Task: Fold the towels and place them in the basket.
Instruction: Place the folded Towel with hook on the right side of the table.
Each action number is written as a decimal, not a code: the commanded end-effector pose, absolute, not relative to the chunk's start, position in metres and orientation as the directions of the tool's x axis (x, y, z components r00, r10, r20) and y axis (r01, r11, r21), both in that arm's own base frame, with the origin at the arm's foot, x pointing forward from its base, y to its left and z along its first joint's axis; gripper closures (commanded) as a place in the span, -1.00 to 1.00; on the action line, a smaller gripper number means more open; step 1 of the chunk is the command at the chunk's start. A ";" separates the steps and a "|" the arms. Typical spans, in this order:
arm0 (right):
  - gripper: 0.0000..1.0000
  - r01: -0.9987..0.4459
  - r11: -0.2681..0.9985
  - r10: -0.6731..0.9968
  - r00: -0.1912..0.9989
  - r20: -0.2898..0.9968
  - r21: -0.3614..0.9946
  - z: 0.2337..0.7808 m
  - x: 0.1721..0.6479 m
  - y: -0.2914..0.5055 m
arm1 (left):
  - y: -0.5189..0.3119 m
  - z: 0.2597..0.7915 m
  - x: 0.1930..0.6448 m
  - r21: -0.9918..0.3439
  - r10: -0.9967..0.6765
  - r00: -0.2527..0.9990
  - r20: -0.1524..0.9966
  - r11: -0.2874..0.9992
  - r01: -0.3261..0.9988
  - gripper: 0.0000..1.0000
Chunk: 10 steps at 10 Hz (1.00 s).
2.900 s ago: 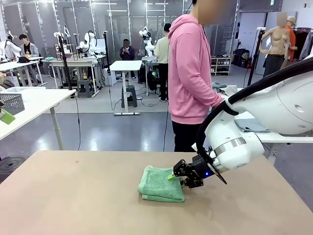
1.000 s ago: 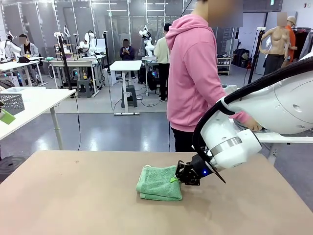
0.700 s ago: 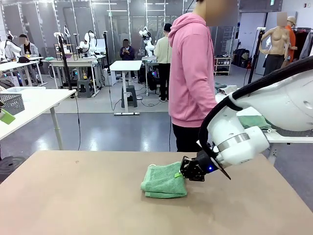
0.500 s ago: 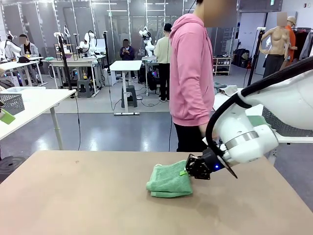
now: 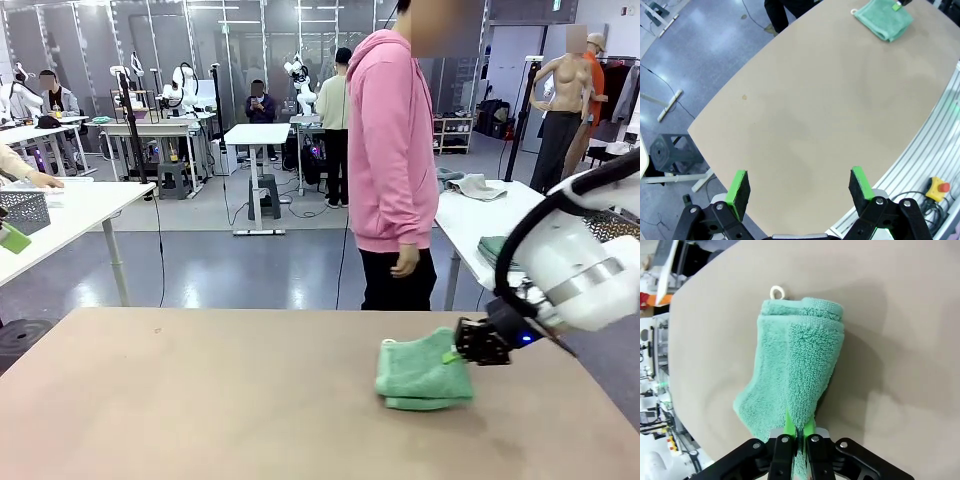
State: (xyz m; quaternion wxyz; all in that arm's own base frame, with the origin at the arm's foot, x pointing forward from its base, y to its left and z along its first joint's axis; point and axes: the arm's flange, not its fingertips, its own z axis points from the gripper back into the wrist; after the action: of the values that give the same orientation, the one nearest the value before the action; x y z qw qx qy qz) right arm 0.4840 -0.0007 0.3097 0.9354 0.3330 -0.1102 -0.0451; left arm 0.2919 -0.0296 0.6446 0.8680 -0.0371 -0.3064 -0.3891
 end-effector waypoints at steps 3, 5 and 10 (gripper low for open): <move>0.88 0.013 0.835 -0.151 0.967 0.206 0.550 0.326 0.474 -0.088 | -0.029 0.647 0.294 0.183 -0.658 0.506 0.557 0.692 0.698 -1.00; 0.88 -0.034 0.884 -0.070 0.976 0.204 0.467 0.331 0.472 -0.115 | -0.029 0.647 0.294 0.183 -0.658 0.506 0.557 0.692 0.698 -1.00; 0.09 -0.023 0.934 -0.043 0.983 0.178 0.357 0.339 0.483 -0.118 | -0.029 0.647 0.294 0.183 -0.658 0.506 0.557 0.692 0.698 -1.00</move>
State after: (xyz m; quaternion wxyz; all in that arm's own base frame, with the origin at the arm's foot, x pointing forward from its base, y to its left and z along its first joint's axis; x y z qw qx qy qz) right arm 0.4816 -0.1240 0.3326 0.9749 0.1996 -0.0986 0.0064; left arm 0.2919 -0.0296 0.6447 0.8679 -0.0372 -0.3065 -0.3891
